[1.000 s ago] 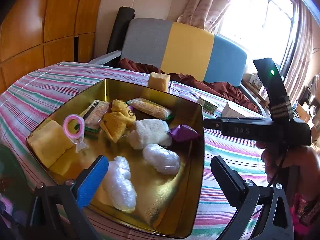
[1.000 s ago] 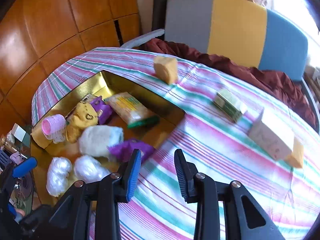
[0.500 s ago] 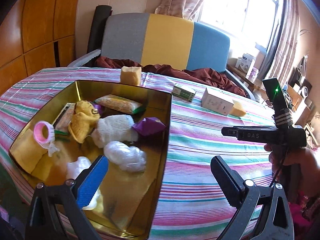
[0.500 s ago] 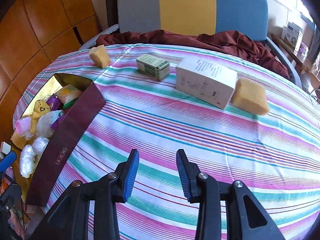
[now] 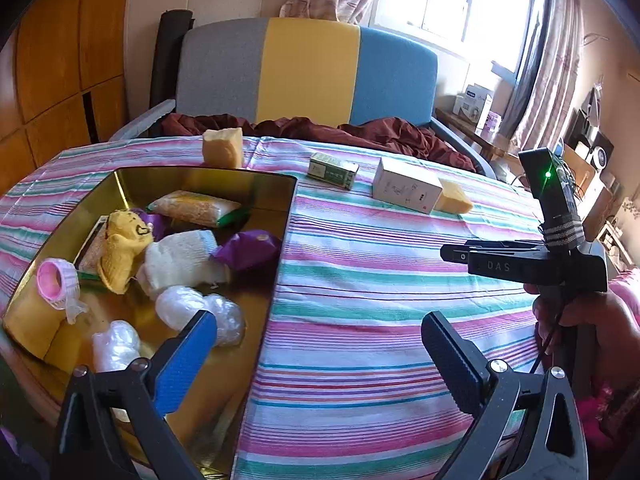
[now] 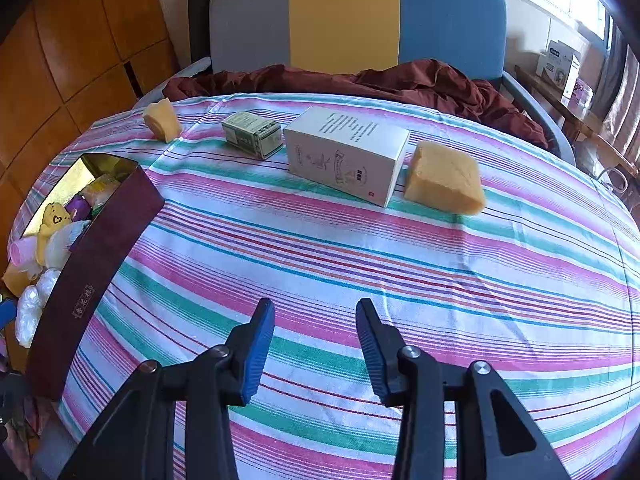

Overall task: Organize objects
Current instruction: 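Move the open left gripper toward the white medicine box on the sheet, then grasp the white medicine box with the left gripper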

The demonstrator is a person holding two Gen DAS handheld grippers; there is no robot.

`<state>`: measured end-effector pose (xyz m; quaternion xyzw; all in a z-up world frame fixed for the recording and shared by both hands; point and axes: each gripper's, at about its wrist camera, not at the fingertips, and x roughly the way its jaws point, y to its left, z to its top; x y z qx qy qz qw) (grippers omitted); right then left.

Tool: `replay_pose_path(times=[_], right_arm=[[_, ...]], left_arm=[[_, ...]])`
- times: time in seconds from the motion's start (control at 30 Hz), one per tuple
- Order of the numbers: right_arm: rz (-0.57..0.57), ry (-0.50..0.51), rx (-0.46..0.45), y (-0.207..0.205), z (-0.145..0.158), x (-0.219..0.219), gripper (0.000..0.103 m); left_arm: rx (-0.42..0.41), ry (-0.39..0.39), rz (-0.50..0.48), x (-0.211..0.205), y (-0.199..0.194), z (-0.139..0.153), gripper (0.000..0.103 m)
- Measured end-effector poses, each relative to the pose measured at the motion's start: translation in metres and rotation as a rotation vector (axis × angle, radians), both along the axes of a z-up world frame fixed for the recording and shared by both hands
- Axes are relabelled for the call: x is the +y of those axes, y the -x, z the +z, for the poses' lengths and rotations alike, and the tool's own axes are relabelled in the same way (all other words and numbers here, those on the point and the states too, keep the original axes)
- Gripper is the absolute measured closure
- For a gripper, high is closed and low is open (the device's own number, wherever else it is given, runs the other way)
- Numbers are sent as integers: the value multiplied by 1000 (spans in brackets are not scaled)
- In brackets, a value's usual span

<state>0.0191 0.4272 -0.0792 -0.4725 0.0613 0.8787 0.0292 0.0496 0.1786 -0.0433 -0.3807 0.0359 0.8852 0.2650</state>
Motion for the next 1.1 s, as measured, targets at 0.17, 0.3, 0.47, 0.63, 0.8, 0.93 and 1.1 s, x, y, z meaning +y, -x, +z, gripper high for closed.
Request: replay_pose_path(times=[0.17,0.3,0.47,0.63,0.8,0.93,1.1], right_arm=[[-59,16,-17,0,-6,16,59],[-115,16,-49,-1,-8,32,59],[-240,45,-96,-4,-9,60,59],[-351,140,-112,-11,-11,93,59],[-394,133,-96,-14,-6,108,58],[-428,138,-90,-16,-6,121,58],[-452,189,-105,-17,-12,128,58]], left_arm=[[-22,5,-29,17,7,0,0],[-23,11,-30,35,19,2,0],[-58,-23,-48,76,55,7,0],[-15,-15,-84,132,95,8,0],[-15,-27,-76,179,141,1,0],[4,-5,-98,208,168,-5,0],[-85,-42,-161,219,185,-23,0]])
